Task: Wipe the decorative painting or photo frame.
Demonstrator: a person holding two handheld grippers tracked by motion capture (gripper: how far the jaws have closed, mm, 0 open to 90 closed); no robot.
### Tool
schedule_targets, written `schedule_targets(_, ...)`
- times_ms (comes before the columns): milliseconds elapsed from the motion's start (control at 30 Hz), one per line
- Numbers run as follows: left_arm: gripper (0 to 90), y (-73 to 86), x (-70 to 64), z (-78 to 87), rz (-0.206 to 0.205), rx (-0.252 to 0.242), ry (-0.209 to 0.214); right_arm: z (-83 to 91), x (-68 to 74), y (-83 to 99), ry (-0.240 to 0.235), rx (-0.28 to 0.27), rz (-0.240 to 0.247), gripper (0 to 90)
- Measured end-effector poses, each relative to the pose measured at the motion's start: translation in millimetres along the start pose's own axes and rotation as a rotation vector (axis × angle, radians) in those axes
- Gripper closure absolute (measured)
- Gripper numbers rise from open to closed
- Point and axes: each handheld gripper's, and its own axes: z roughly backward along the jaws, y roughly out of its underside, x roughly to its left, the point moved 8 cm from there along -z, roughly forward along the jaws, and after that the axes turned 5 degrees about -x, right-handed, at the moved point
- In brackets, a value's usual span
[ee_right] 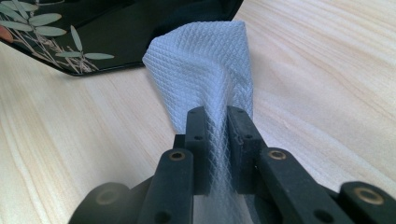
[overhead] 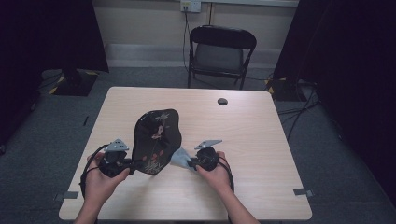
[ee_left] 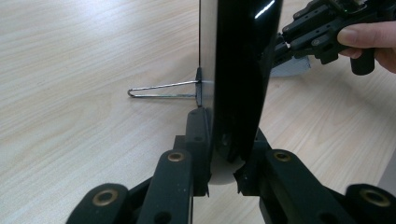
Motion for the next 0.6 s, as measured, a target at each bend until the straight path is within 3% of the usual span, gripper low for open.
schedule_targets(267, 78.7, -0.1, 0.0, 0.0, -0.001, 0.001, -0.003, 18.9, 0.7, -14.7, 0.009, -0.029, 0.028, 80.4)
schedule_targets(600, 78.7, -0.2, 0.1, -0.1, 0.001, 0.002, -0.004, 68.2, 5.5, -75.5, 0.010, -0.139, 0.068, 80.5)
